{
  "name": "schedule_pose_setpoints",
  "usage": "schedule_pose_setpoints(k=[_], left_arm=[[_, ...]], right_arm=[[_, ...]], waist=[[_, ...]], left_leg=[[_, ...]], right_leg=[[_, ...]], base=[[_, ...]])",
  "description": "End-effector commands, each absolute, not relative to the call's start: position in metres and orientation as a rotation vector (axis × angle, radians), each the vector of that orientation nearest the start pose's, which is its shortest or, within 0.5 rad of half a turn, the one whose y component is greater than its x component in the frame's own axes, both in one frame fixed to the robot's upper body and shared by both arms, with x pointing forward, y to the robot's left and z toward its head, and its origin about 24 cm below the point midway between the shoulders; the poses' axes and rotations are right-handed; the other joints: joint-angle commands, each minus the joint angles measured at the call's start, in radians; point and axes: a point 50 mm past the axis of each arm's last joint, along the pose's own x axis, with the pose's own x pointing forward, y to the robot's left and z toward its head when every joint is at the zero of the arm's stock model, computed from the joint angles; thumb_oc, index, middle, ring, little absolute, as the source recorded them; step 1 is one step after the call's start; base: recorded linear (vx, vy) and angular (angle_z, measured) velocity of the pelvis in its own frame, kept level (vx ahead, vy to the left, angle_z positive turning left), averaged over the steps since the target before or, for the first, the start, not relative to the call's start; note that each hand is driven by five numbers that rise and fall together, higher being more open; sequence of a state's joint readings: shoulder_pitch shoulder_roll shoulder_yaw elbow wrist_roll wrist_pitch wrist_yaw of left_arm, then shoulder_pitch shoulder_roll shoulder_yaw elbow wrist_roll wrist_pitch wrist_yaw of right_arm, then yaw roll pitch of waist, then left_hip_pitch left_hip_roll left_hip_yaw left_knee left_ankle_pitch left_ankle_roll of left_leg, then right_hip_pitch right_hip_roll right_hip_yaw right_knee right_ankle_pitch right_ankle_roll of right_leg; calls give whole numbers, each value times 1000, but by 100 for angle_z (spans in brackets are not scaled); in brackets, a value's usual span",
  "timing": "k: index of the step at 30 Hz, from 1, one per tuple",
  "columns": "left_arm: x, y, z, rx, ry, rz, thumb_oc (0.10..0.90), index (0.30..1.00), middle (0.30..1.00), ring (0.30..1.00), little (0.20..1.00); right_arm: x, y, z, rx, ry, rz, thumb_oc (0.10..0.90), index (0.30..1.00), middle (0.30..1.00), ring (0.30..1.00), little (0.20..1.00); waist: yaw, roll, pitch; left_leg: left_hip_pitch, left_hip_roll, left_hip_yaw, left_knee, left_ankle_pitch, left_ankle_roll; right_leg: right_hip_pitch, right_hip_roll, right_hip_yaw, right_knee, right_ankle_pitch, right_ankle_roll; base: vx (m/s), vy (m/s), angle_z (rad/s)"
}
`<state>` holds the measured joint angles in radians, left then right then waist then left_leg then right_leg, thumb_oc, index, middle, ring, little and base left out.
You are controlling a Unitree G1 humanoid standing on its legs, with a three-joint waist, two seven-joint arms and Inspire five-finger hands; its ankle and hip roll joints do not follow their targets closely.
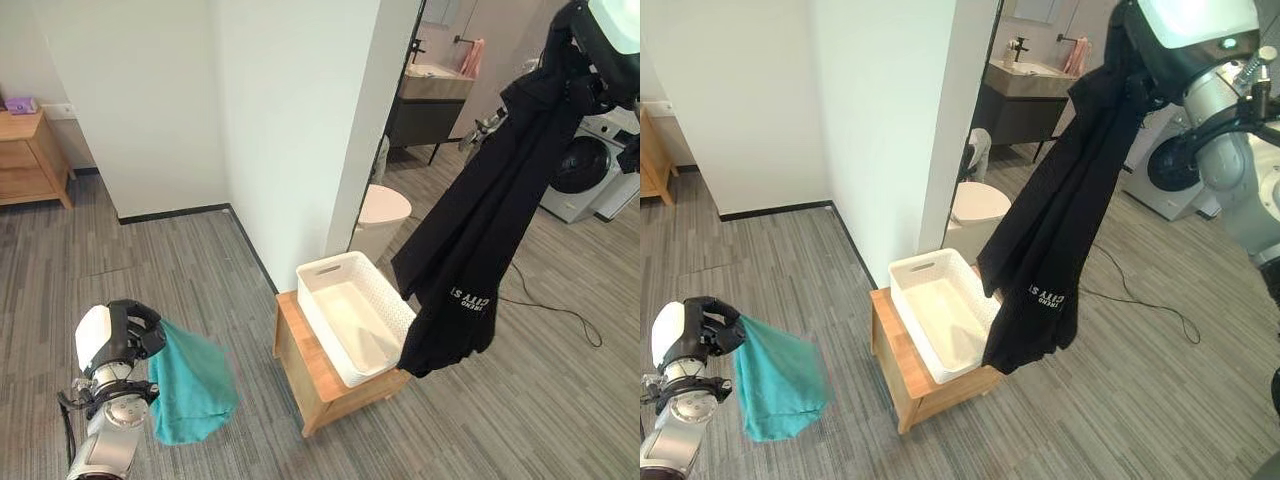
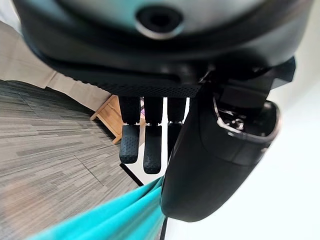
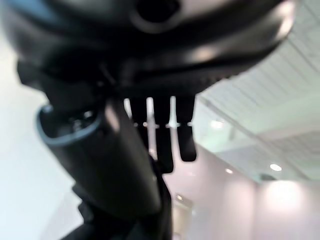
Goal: Pick up bed clothes into laundry basket.
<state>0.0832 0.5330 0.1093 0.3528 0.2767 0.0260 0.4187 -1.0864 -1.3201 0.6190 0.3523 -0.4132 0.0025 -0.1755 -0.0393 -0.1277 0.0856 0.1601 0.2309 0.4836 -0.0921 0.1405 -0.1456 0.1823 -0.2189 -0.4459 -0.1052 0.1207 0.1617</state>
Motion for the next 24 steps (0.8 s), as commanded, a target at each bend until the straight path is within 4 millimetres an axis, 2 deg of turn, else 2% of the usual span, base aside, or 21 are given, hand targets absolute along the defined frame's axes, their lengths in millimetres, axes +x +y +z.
schedule_pose_setpoints(k=[1,4,13,19,24], left_arm=[[243,323,82,964,-62,540,400,300,300,300,300],[242,323,79,965,-55,530,400,300,300,300,300],[237,323,72,958,-30,530,400,300,300,300,300],[237,324,71,958,-24,522,400,300,300,300,300],[234,327,64,953,9,533,400,300,300,300,300]], right_arm=[[288,-309,413,-1681,-605,-757,400,300,300,300,300],[287,-305,422,-1673,-631,-774,400,300,300,300,300],[288,-286,437,-1654,-725,-771,400,300,300,300,300],[287,-272,454,-1665,-781,-781,400,300,300,300,300],[284,-266,467,-1691,-794,-797,400,300,300,300,300]], waist=[[52,-18,-69],[61,-26,-65],[72,-24,-61],[82,-36,-63],[79,-28,-65]], left_leg=[[26,19,-29,18,-119,-1],[19,20,-30,17,-115,-3],[-2,26,-39,16,-107,-8],[-16,33,-49,15,-101,-15],[-21,32,-53,14,-100,-17]], right_leg=[[41,-43,-18,39,-109,45],[40,-41,-21,31,-105,47],[27,-37,-26,29,-106,46],[21,-28,-30,28,-110,45],[19,-24,-31,27,-113,44]], base=[[0,0,0],[0,0,0],[3,-3,4],[11,-9,5],[11,-2,1]])
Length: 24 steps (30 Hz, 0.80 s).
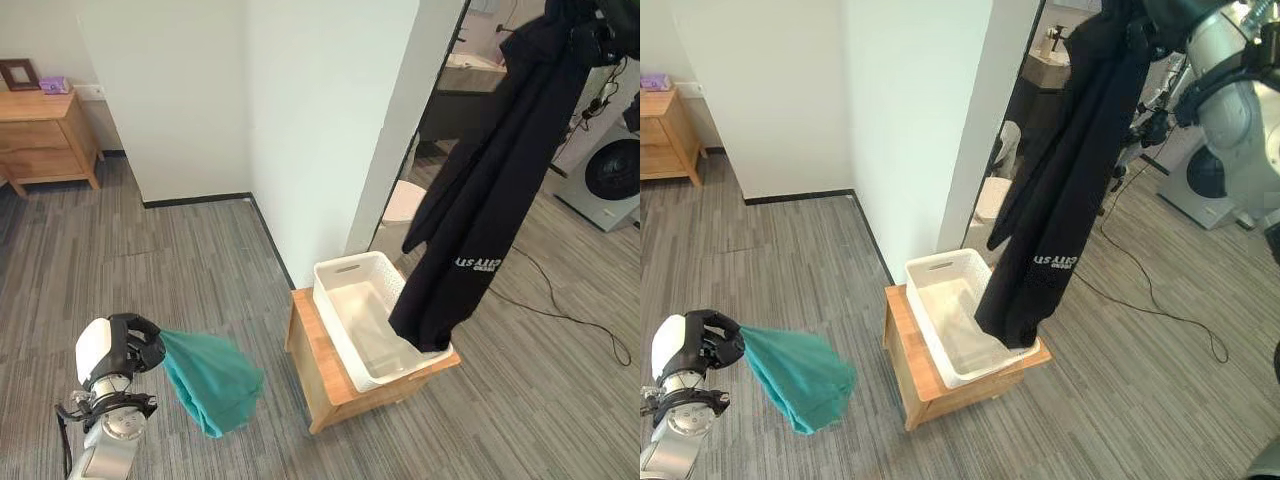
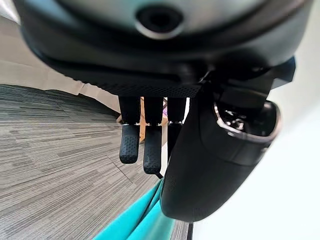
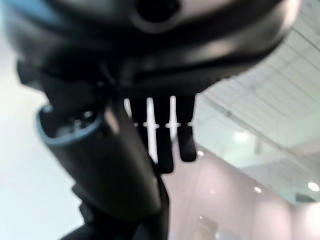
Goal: Pick up bed clothes into laundry basket.
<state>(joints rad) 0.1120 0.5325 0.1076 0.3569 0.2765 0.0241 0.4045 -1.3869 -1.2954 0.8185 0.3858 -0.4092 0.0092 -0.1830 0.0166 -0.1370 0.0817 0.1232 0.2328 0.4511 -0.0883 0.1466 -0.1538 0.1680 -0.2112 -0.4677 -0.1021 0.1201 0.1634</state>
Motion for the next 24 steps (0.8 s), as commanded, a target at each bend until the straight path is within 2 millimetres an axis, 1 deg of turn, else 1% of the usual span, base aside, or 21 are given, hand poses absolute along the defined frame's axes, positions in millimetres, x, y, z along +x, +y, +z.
schedule_pose_setpoints(k=[1,4,7,11,12,13,14,15,17,18,19,21,24], left_arm=[[233,328,64,954,14,533,400,300,300,300,300],[232,328,61,950,25,534,400,300,300,300,300],[233,328,60,944,30,532,400,300,300,300,300],[233,326,58,938,43,520,400,300,300,300,300],[232,325,57,935,52,513,400,300,300,300,300],[232,325,56,936,57,511,400,300,300,300,300],[232,326,56,939,57,510,400,300,300,300,300],[231,326,56,941,59,508,400,300,300,300,300],[232,326,56,945,62,503,400,300,300,300,300],[232,327,56,947,62,503,400,300,300,300,300],[235,326,57,949,62,500,400,300,300,300,300],[236,327,57,953,63,499,400,300,300,300,300],[237,324,55,944,65,493,400,300,300,300,300]], right_arm=[[285,-266,467,-1694,-791,-796,400,300,300,300,300],[287,-264,465,-1700,-782,-781,400,300,300,300,300],[293,-266,455,-1714,-743,-747,400,300,300,300,300],[303,-269,431,-1725,-680,-680,400,300,300,300,300],[309,-270,418,-1724,-658,-642,400,300,300,300,300],[310,-270,413,-1725,-651,-631,400,300,300,300,300],[310,-271,412,-1723,-648,-631,400,300,300,300,300],[312,-270,406,-1721,-639,-616,400,300,300,300,300],[317,-266,396,-1718,-635,-576,400,300,300,300,300],[317,-266,395,-1718,-634,-576,400,300,300,300,300],[323,-260,388,-1707,-635,-544,400,300,300,300,300],[325,-259,384,-1693,-636,-532,400,300,300,300,300],[334,-253,369,-1644,-628,-484,400,300,300,300,300]], waist=[[23,-18,-61],[21,-12,-59],[19,-5,-52],[16,11,-37],[15,22,-29],[15,27,-26],[15,24,-27],[16,26,-23],[20,30,-13],[20,29,-13],[23,40,-2],[25,43,1],[27,56,10]], left_leg=[[16,30,-21,10,-107,-9],[13,29,-22,10,-106,-10],[7,30,-22,10,-104,-11],[0,29,-22,10,-103,-10],[0,27,-23,10,-103,-9],[-1,26,-22,10,-103,-9],[0,26,-22,9,-103,-9],[-1,25,-22,9,-103,-9],[-4,25,-20,10,-99,-10],[-4,25,-20,9,-99,-10],[-12,24,-18,9,-94,-12],[-14,24,-19,9,-92,-13],[-19,22,-21,8,-90,-13]], right_leg=[[33,-32,-10,24,-113,42],[32,-33,-9,23,-114,43],[27,-33,-9,23,-114,43],[21,-36,-9,23,-116,41],[21,-39,-11,23,-116,41],[21,-41,-12,23,-116,42],[22,-40,-12,22,-116,42],[21,-43,-12,22,-116,42],[18,-46,-12,22,-116,43],[18,-46,-12,22,-116,43],[12,-51,-11,21,-115,43],[11,-51,-12,21,-115,42],[12,-54,-14,20,-116,42]], base=[[0,0,0],[0,0,0],[0,0,0],[0,0,0],[0,0,0],[0,0,0],[0,0,0],[0,0,0],[0,0,0],[0,0,0],[0,0,0],[-16,-10,-1],[0,0,0]])
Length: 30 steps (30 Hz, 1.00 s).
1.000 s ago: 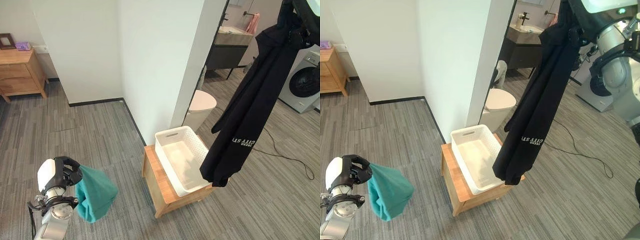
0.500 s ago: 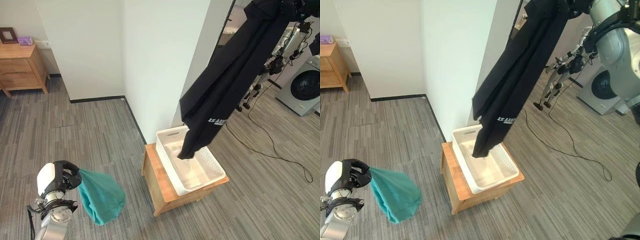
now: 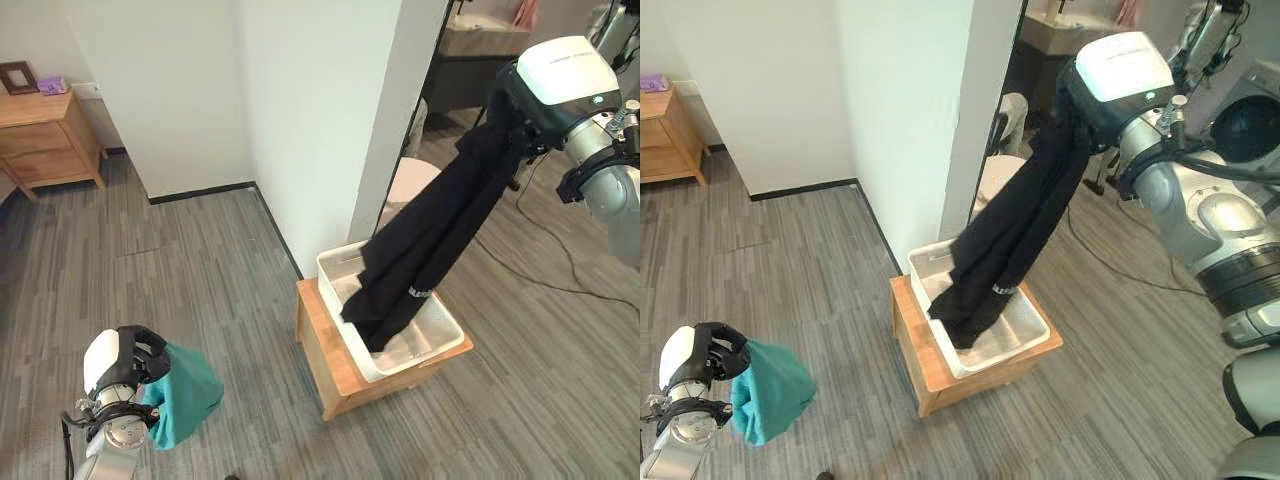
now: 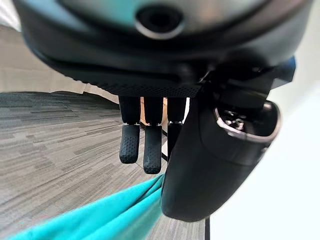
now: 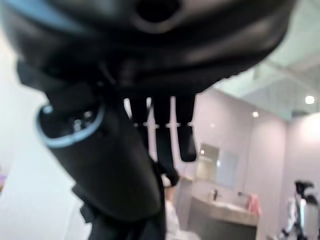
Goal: Pick up bed clothes into laundry basket.
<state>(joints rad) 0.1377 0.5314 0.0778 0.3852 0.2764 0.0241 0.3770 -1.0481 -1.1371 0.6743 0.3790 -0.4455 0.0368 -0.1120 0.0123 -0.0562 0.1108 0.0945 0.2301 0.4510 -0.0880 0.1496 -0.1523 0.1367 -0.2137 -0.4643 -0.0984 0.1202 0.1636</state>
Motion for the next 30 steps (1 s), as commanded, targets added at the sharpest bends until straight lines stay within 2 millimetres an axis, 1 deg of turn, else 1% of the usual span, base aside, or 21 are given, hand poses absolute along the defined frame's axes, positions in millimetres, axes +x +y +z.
schedule_pose_setpoints(k=[1,4,5,6,7,8,9,10,11,12,14,16,20,21,23,24,25,27,28,30], left_arm=[[238,323,55,941,63,490,400,300,300,300,300],[238,323,55,943,63,490,400,300,300,300,300],[241,317,50,916,72,487,400,300,300,300,300],[241,317,48,924,80,485,400,300,300,300,300],[242,316,47,924,84,482,400,300,300,300,300],[242,315,45,918,87,482,400,300,300,300,300],[242,315,45,920,88,482,400,300,300,300,300],[243,313,42,918,98,477,400,300,300,300,300],[244,311,41,923,102,472,400,300,300,300,300],[243,311,41,925,103,472,400,300,300,300,300],[244,311,40,930,106,468,400,300,300,300,300],[245,310,38,933,114,466,400,300,300,300,300],[244,313,34,946,134,467,400,300,300,300,300],[244,314,34,950,142,468,400,300,300,300,300],[244,315,33,952,144,468,400,300,300,300,300],[244,316,33,956,150,466,400,300,300,300,300],[244,317,32,959,155,466,400,300,300,300,300],[245,316,31,957,161,460,400,300,300,300,300],[246,315,30,955,159,452,400,300,300,300,300],[246,315,30,953,157,450,400,300,300,300,300]], right_arm=[[337,-250,363,-1625,-624,-468,400,300,300,300,300],[337,-251,363,-1624,-623,-468,400,300,300,300,300],[350,-235,336,-1533,-618,-380,400,300,300,300,300],[353,-234,322,-1495,-602,-360,400,300,300,300,300],[355,-229,312,-1470,-594,-334,400,300,300,300,300],[358,-225,305,-1450,-591,-316,400,300,300,300,300],[358,-225,304,-1449,-590,-316,400,300,300,300,300],[363,-216,283,-1416,-562,-268,400,300,300,300,300],[367,-209,267,-1399,-534,-234,400,300,300,300,300],[367,-209,266,-1398,-533,-233,400,300,300,300,300],[371,-205,251,-1397,-495,-198,400,300,300,300,300],[374,-206,234,-1391,-445,-174,400,300,300,300,300],[377,-214,209,-1372,-345,-165,400,300,300,300,300],[379,-217,200,-1368,-304,-161,400,300,300,300,300],[379,-217,197,-1368,-293,-157,400,300,300,300,300],[381,-218,194,-1367,-279,-158,587,580,580,580,580],[382,-217,193,-1364,-273,-159,800,900,900,900,900],[384,-218,192,-1373,-260,-163,800,900,900,900,900],[387,-219,198,-1404,-268,-177,800,900,900,900,900],[388,-218,202,-1413,-277,-181,800,900,900,900,900]], waist=[[32,-20,-16],[33,-22,-17],[35,9,-1],[36,3,-2],[39,5,0],[40,8,3],[40,6,2],[44,10,5],[48,14,8],[47,13,7],[50,14,9],[52,16,14],[56,20,23],[59,24,30],[60,26,33],[61,28,35],[62,31,37],[63,34,36],[67,37,32],[67,38,30]], left_leg=[[8,24,-22,8,-92,-15],[8,24,-22,8,-92,-15],[5,20,-23,7,-90,-13],[5,21,-25,7,-89,-13],[3,22,-26,6,-88,-13],[1,23,-26,6,-86,-13],[1,23,-26,6,-86,-13],[-2,25,-29,6,-84,-13],[-4,26,-32,5,-83,-13],[-4,26,-33,5,-83,-13],[-5,28,-36,5,-82,-14],[-8,29,-39,4,-80,-15],[-12,28,-44,4,-78,-16],[-15,28,-46,4,-76,-16],[-15,27,-46,4,-76,-17],[-16,26,-46,3,-76,-17],[-16,26,-45,3,-75,-17],[-16,25,-45,3,-73,-19],[-16,25,-48,3,-73,-20],[-16,26,-48,2,-73,-20]], right_leg=[[42,-53,-17,16,-116,41],[42,-53,-17,16,-116,41],[41,-55,-20,15,-118,40],[44,-54,-24,14,-117,39],[44,-55,-24,14,-117,39],[43,-56,-25,14,-117,39],[43,-56,-25,14,-117,39],[43,-57,-26,13,-118,37],[44,-56,-26,13,-120,35],[44,-55,-26,12,-120,35],[44,-54,-27,12,-121,33],[43,-53,-27,12,-122,33],[42,-51,-31,11,-122,32],[41,-51,-32,11,-121,33],[41,-52,-32,11,-120,33],[40,-52,-33,11,-121,33],[40,-54,-35,11,-120,34],[41,-55,-36,11,-118,35],[43,-58,-39,11,-119,35],[45,-58,-39,11,-119,36]], base=[[0,0,0],[0,0,0],[-17,-15,4],[0,0,0],[0,0,0],[0,0,0],[0,0,0],[-22,-33,6],[-22,-33,3],[-10,-23,4],[-15,-21,9],[-20,-27,9],[-17,-30,6],[0,0,0],[0,0,0],[0,0,0],[0,0,0],[0,0,0],[0,0,0],[-3,2,6]])
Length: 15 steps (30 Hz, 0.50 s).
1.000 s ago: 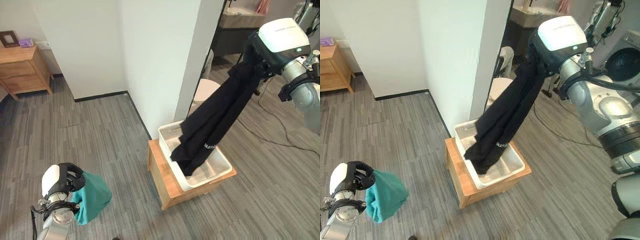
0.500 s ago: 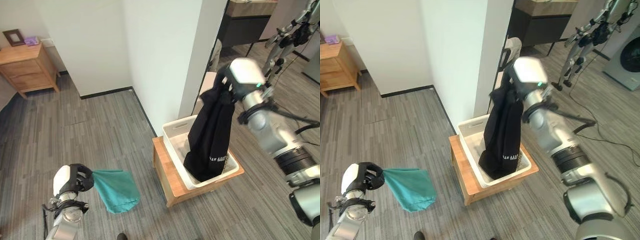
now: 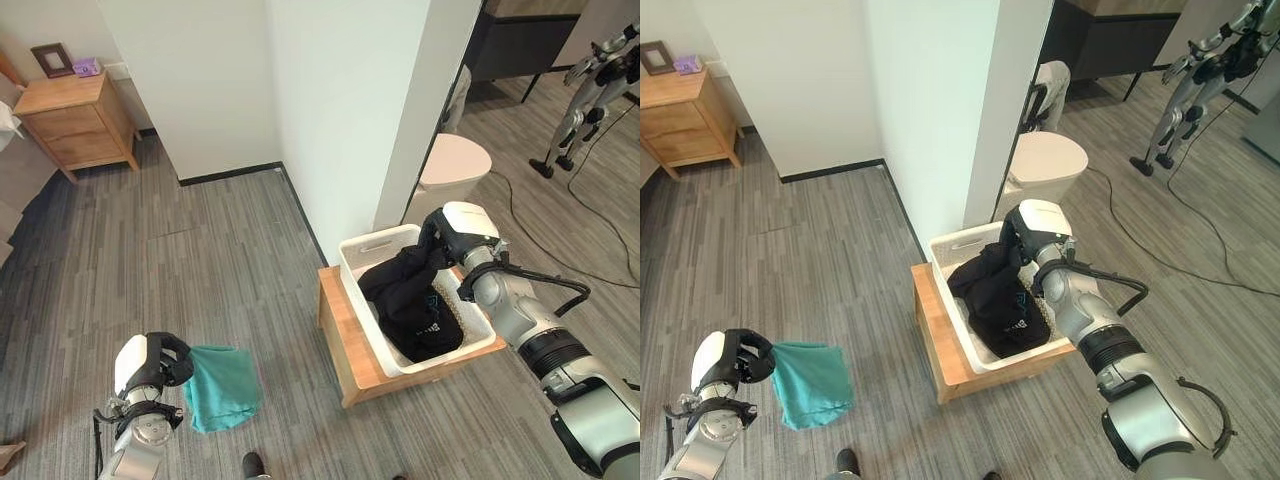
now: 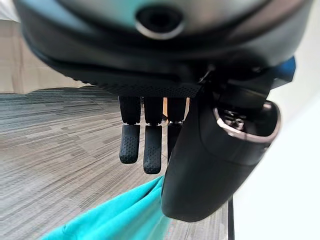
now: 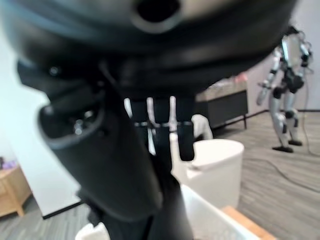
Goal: Pick up bed clothes into laundry basket.
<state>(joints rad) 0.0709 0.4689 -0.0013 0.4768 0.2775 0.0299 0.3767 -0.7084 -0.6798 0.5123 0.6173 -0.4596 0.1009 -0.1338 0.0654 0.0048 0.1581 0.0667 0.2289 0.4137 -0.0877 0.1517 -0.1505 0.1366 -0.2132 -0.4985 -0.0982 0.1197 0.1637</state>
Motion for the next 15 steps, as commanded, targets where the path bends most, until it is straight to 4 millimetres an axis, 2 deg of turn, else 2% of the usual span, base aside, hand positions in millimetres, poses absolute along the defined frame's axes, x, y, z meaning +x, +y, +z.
schedule_pose_setpoints(k=[1,2,3,5,6,7,13,14,15], left_arm=[[247,314,30,951,157,451,400,300,300,300,300],[248,314,31,950,151,451,400,300,300,300,300],[248,314,31,949,151,451,400,300,300,300,300],[249,315,32,940,151,458,400,300,300,300,300],[249,315,32,940,151,458,400,300,300,300,300],[249,315,32,936,149,462,400,300,300,300,300],[250,319,32,926,160,466,400,300,300,300,300],[248,322,31,923,171,467,400,300,300,300,300],[248,322,32,923,170,466,400,300,300,300,300]], right_arm=[[388,-217,203,-1414,-279,-181,800,900,900,900,900],[390,-212,215,-1418,-323,-190,800,900,900,900,900],[390,-211,216,-1418,-324,-190,800,900,900,900,900],[391,-204,234,-1414,-391,-206,800,900,900,900,900],[391,-203,234,-1414,-391,-206,800,900,900,900,900],[390,-201,247,-1413,-434,-220,800,900,900,900,900],[382,-201,285,-1301,-524,-228,800,900,900,900,900],[375,-206,301,-1272,-569,-250,800,900,900,900,900],[374,-206,301,-1271,-569,-251,800,900,900,900,900]], waist=[[13,-22,-16],[11,-22,-25],[11,-21,-25],[4,-27,-38],[4,-27,-38],[0,-33,-47],[-19,-54,-73],[-29,-59,-85],[-27,-59,-80]], left_leg=[[12,27,-11,2,-75,-22],[17,26,-12,2,-78,-22],[17,26,-12,2,-78,-22],[26,26,-13,2,-82,-21],[26,26,-13,2,-82,-21],[34,22,-13,2,-87,-20],[46,23,7,1,-78,-8],[59,24,-5,2,-99,-15],[54,23,13,1,-82,-8]], right_leg=[[45,-59,-5,11,-119,36],[51,-59,-4,11,-120,35],[52,-59,-4,11,-120,35],[59,-59,0,11,-121,33],[60,-59,0,11,-121,33],[62,-57,5,11,-120,33],[60,-54,-2,11,-103,25],[68,-53,20,12,-119,32],[62,-54,3,11,-103,26]], base=[[2,3,11],[3,2,10],[5,3,8],[11,8,6],[0,0,0],[0,0,0],[-12,13,-1],[0,0,0],[0,0,0]])
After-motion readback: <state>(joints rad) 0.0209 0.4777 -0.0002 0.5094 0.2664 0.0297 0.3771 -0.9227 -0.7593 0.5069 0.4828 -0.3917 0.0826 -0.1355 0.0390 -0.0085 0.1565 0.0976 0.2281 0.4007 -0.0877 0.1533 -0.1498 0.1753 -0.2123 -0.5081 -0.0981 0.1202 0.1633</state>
